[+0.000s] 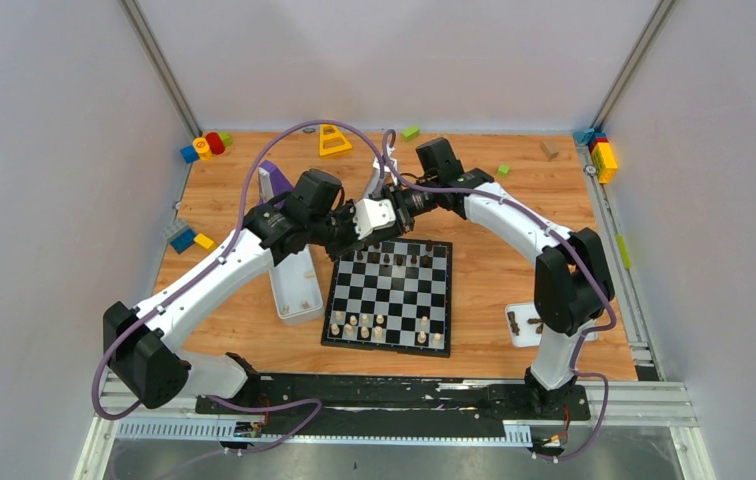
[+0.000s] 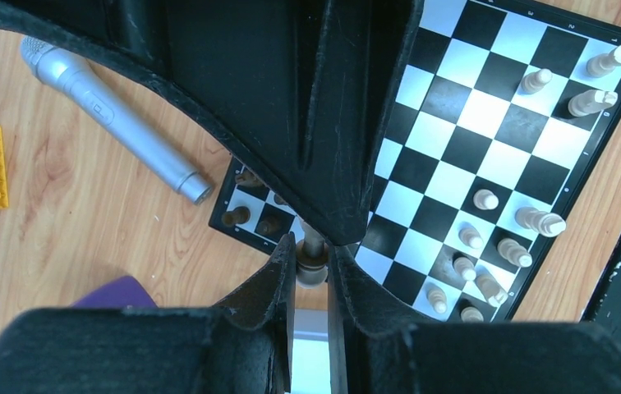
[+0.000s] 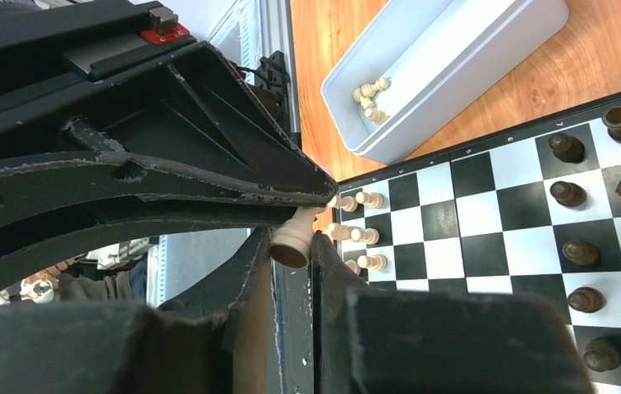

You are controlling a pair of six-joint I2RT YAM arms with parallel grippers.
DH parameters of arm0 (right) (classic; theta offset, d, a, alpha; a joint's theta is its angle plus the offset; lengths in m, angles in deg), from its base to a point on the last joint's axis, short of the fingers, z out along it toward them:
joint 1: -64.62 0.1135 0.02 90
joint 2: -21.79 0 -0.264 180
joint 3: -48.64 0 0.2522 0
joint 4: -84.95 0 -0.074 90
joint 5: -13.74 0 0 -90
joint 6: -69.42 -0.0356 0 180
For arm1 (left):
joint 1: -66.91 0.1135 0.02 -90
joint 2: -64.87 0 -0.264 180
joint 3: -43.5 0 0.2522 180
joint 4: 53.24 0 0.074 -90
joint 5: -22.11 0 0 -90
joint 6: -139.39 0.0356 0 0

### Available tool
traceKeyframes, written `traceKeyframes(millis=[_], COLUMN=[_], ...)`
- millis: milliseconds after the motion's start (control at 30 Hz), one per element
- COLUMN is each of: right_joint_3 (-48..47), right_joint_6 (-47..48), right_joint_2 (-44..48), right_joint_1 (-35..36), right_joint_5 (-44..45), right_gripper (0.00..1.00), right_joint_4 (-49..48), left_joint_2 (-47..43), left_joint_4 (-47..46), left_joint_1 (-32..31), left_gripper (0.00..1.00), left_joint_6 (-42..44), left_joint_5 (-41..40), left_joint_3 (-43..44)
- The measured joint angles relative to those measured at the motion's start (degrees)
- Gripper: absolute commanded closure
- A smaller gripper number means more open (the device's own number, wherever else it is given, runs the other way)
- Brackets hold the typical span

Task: Set up the chess pieces on the board
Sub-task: Place the chess piece on the chessboard.

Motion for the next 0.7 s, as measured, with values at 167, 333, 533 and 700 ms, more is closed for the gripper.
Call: traceKeyframes(millis=[167,333,533,700], right_joint_3=[0.0,1.2,4.7,5.8], right_joint_6=[0.1,0.9,1.9,2.2], right_joint_2=[-0.1,0.4,4.3,9.1], right_joint_1=[-0.2,-2.3,-7.5,-10.7], right_joint_5=[0.1,-0.1,-3.4,-7.3], right_gripper=[1.0,1.0,1.0,1.0], right_joint_4=[0.0,0.0,0.0,-0.7], left_joint_2=[0.0,-2.3,-6.7,-6.4], left_joint_4=[0.0,-2.0,-5.1,-9.5], left_joint_1=[0.0,0.0,3.1,7.2], left_gripper=[0.46,0.09,0.0,0.01], left_joint_6=[0.1,-0.2,-1.9,-6.1], left_joint_5=[-0.2,-0.5,4.9,13.7], left_joint_3=[0.0,-1.7,-3.2,-3.2])
